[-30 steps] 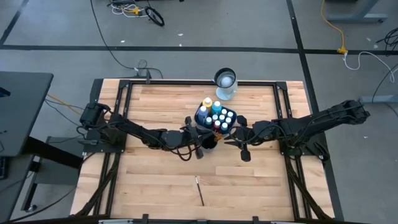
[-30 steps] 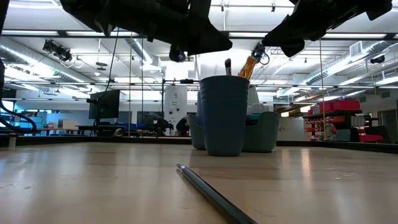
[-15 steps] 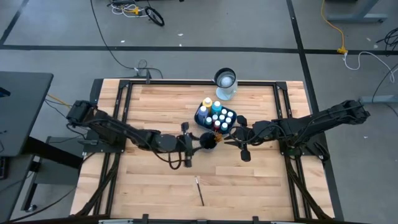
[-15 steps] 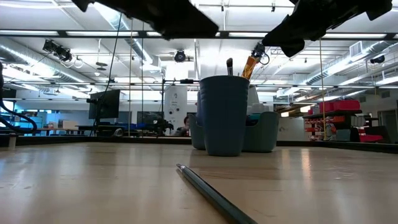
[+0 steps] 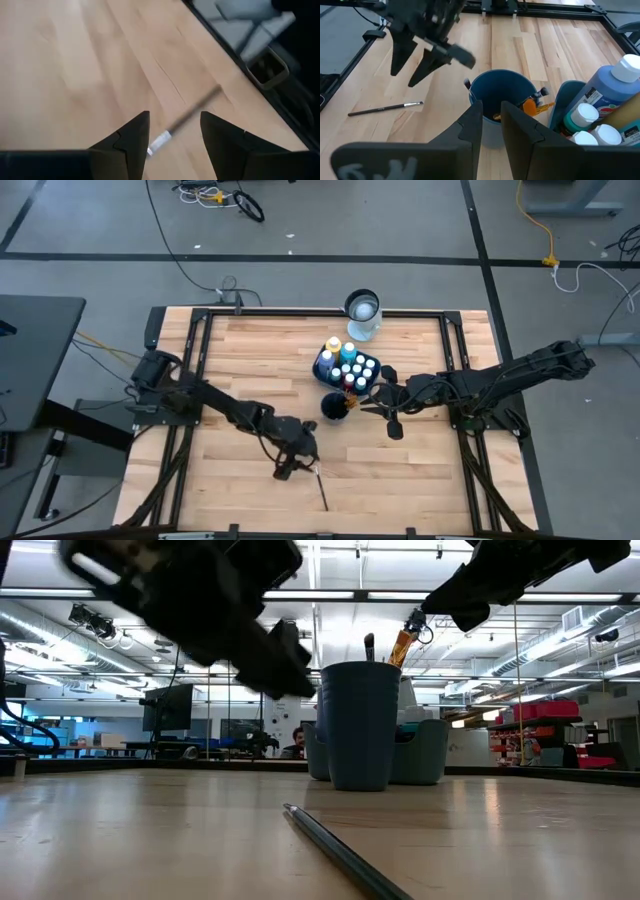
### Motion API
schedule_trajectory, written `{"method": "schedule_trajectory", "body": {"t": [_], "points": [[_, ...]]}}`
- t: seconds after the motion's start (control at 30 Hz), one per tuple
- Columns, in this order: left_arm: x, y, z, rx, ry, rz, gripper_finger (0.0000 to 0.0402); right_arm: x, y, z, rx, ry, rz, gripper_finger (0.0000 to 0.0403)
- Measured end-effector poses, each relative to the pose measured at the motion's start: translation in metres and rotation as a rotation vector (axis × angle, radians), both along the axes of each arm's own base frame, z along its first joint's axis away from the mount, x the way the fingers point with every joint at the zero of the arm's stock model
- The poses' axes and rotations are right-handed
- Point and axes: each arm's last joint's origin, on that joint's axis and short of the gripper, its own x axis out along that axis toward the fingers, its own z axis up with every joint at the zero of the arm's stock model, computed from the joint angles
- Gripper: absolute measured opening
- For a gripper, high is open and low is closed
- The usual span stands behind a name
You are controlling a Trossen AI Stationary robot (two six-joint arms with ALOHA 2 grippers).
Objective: Pick & Place Paint Supplies
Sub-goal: Put the silver paint brush into the blue cup
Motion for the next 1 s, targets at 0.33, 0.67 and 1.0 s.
{"method": "schedule_trajectory", "body": {"t": [0.33, 0.67, 1.0], "points": [[0.005, -0.004, -0.046, 0.072, 0.077, -0.066, 0.0179, 0.0, 0.0, 0.001, 0.001, -0.006, 0.0, 0.0072], [0.009, -0.002, -0.062, 0.186, 0.048, -0.047, 0.0171, 0.001, 0.0, 0.001, 0.009, -0.014, -0.003, 0.0072], [0.01, -0.002, -0.062, 0.215, 0.017, -0.037, 0.0119, 0.001, 0.0, 0.001, 0.012, -0.015, -0.005, 0.0072]]}}
